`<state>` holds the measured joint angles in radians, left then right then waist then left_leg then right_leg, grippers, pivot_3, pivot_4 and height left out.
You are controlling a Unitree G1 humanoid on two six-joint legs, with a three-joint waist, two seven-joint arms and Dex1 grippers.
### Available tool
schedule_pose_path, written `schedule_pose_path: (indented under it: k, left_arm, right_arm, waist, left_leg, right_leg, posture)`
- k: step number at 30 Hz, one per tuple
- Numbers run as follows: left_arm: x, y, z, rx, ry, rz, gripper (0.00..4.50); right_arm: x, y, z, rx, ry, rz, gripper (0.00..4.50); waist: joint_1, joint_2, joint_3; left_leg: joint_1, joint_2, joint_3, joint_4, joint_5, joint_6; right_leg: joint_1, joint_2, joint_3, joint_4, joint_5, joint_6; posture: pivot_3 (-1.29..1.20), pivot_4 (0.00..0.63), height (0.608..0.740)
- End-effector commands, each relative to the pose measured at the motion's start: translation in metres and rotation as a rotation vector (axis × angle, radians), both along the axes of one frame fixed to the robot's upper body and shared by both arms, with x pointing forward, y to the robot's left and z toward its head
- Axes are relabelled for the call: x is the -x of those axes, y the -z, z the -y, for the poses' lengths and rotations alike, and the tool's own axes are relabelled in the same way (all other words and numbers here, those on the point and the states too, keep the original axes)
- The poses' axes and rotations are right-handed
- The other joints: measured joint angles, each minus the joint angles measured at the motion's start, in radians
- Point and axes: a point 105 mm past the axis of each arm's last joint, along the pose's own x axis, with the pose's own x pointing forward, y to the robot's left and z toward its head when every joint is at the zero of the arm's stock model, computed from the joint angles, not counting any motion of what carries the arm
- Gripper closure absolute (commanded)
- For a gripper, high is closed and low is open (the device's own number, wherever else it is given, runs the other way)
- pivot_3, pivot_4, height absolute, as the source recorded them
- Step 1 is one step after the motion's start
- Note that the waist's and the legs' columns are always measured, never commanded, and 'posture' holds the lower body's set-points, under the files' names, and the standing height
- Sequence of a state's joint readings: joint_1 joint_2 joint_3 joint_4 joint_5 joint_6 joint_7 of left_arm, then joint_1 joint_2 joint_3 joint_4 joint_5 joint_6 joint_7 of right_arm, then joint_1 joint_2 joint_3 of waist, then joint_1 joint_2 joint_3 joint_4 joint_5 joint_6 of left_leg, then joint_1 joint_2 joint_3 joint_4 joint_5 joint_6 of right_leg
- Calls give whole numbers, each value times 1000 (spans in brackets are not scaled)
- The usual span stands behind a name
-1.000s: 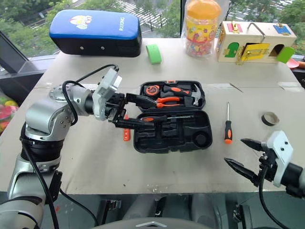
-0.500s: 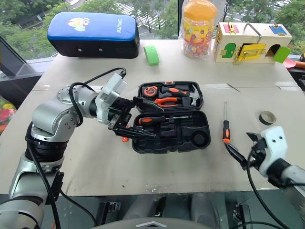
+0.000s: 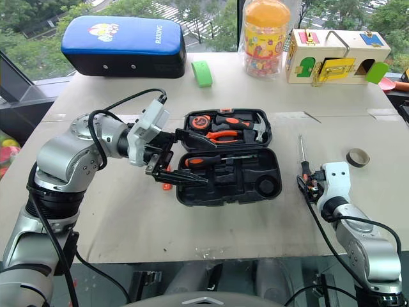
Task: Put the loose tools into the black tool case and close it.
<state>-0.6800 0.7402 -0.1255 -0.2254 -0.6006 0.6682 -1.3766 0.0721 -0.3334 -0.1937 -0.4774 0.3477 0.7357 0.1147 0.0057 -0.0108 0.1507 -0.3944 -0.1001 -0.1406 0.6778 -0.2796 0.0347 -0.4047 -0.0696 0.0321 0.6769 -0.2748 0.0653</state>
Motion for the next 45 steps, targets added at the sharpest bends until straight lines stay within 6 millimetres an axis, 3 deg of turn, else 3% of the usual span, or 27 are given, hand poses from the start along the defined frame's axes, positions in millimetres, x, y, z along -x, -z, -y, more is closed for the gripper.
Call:
schedule_pose_path:
  k: [1,3,8,11,15,19,29,45]
  left_arm:
    - [-3,-4,-7,5,-34,39,0]
    - [-7,-2,-12,-3,-66,40,0]
    - [-2,2,-26,-43,-110,22,0]
    - [7,9,-38,-80,-145,15,0]
    - [14,15,-46,-122,-182,13,0]
    - [20,20,-51,-144,-204,10,0]
    - [25,21,-50,-147,-231,17,0]
    - [23,22,-48,-145,-237,38,0]
  right_arm:
    - [-5,-28,-9,5,27,138,3354]
    - [-7,-46,-15,22,-32,207,3984]
    - [-24,-93,-35,72,-362,334,3947]
    - [-34,-119,-64,145,-749,373,3947]
    - [-23,-109,-93,261,-1191,296,3947]
    - [-18,-89,-108,372,-1456,228,3947]
    - [-41,-58,-111,513,-1536,160,3947]
    - [-55,-53,-117,500,-1509,153,3947]
  waist:
    - [-5,0,0]
    - [-7,0,0]
    - [-25,1,0]
    - [-40,2,1]
    - [-43,1,1]
    - [-42,1,1]
    - [-40,1,1]
    - [-44,1,1]
  left_leg:
    - [0,0,1,-1,0,0]
    - [0,0,1,-2,0,0]
    - [-2,0,6,-3,0,0]
    - [-1,1,7,-6,0,0]
    - [-1,2,6,-9,0,0]
    - [-4,2,5,-9,0,0]
    - [-4,2,5,-8,0,0]
    - [-4,2,5,-8,0,0]
  right_leg:
    - [-1,0,1,0,0,0]
    - [-2,0,2,0,0,0]
    - [-6,0,3,1,0,0]
    - [-7,1,4,0,0,0]
    - [-7,1,4,-2,0,0]
    - [-7,0,3,-5,0,0]
    - [-8,0,1,-4,0,0]
    - [-8,0,1,-4,0,0]
  posture:
    - [0,150,735]
    - [0,150,735]
    - [0,150,735]
    - [0,150,735]
    - [0,150,735]
    - [0,150,735]
    - [0,150,735]
    - [0,150,735]
